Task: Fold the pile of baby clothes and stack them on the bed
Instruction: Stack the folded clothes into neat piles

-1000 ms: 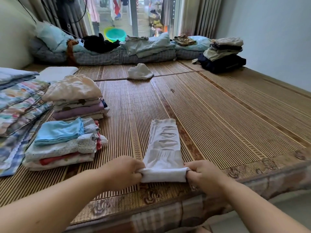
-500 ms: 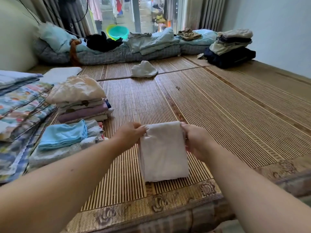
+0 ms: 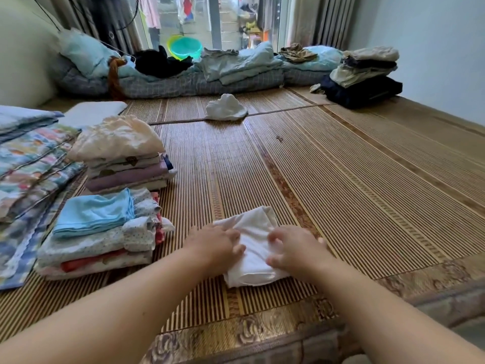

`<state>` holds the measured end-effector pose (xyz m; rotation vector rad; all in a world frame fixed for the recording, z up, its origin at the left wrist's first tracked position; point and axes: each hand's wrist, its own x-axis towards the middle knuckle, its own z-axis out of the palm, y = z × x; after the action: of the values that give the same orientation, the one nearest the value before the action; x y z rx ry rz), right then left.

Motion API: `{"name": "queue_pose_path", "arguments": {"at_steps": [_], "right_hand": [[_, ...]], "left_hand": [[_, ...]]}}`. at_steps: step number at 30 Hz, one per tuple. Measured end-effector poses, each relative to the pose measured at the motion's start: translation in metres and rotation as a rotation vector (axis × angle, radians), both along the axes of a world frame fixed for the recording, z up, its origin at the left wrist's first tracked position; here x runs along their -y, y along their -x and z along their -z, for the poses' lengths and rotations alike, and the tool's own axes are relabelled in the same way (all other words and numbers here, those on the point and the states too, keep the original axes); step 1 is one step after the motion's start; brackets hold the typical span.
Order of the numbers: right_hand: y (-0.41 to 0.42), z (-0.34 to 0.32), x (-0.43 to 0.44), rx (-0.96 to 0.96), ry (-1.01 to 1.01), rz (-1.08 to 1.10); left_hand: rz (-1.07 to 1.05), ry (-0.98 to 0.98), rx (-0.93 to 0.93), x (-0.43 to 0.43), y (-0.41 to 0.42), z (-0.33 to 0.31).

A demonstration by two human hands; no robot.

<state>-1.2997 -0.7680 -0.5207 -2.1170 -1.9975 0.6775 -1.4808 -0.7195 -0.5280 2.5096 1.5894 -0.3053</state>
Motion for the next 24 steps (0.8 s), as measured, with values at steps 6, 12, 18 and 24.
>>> {"name": "queue_pose_path", "arguments": {"at_steps": [6,12,18,24], "right_hand": [[-0.018,0.004,-0.006,0.155,-0.116,0.253],[-0.017,0.007,-0.007,-0.041,0.114,0.306],[-0.008,-0.003,0.005,-0.229,0.214,0.251],[-0.014,-0.01,0.017,-0.407,0.182,0.173]], "left_hand": [[0.097,0.018,-0.071,0.04,-0.001,-0.018],[-0.347,0.382,0.487,0.07,0.016,-0.014],[-0.68,0.185,0.384,0.065,0.017,0.003],[-0.573,0.198,0.615,0.062,-0.003,0.01]]}}
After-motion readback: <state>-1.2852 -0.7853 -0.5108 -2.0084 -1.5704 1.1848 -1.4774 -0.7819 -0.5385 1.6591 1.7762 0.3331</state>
